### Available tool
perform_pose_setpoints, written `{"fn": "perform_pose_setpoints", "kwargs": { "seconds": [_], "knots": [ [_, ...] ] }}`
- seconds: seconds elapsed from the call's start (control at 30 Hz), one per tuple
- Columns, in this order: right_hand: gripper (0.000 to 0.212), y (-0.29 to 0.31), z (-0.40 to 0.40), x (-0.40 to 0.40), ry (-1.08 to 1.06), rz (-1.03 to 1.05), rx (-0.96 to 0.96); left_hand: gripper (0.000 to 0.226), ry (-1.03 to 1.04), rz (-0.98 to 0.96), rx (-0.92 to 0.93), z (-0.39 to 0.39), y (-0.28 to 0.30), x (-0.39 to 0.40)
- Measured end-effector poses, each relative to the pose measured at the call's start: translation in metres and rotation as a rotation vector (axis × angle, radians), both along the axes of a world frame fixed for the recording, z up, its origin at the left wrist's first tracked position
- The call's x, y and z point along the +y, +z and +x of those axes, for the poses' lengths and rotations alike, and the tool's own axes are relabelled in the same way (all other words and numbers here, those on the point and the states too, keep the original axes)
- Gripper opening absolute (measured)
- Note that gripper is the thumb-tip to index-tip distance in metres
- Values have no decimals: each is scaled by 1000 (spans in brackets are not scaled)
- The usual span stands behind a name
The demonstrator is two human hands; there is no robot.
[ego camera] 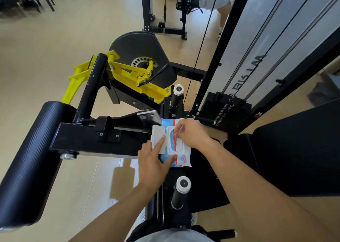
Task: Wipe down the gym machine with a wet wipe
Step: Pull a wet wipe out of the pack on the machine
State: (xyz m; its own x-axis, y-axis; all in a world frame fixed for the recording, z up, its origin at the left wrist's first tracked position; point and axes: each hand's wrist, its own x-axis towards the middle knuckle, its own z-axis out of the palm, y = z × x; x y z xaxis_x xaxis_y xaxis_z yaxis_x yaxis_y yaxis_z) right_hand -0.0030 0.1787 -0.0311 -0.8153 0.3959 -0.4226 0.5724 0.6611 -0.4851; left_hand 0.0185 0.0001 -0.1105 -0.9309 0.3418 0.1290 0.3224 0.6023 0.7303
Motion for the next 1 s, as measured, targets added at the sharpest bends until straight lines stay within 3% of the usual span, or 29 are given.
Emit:
{"fn": "perform_pose_setpoints", "kwargs": {
  "seconds": [0.13,0.37,0.5,0.7,0.8,1.0],
  "knots": [
    [9,5,15,-7,54,81,88,64,-15,-64,91,1,3,1],
    [10,7,59,-6,84,-87,154,65,-3,-105,139,4,0,3],
    [7,5,75,-7,111,-52,158,62,-5,-111,150,4,-2,3],
    [9,4,67,-11,-81,-287,232,35,-69,-73,230,6,-5,0],
    [8,2,54,-11,-132,-200,200,34,-79,-66,227,9,-5,-1],
    [21,6,40,-14,30,67,27,35,-78,-52,217,8,-4,0]
  ]
}}
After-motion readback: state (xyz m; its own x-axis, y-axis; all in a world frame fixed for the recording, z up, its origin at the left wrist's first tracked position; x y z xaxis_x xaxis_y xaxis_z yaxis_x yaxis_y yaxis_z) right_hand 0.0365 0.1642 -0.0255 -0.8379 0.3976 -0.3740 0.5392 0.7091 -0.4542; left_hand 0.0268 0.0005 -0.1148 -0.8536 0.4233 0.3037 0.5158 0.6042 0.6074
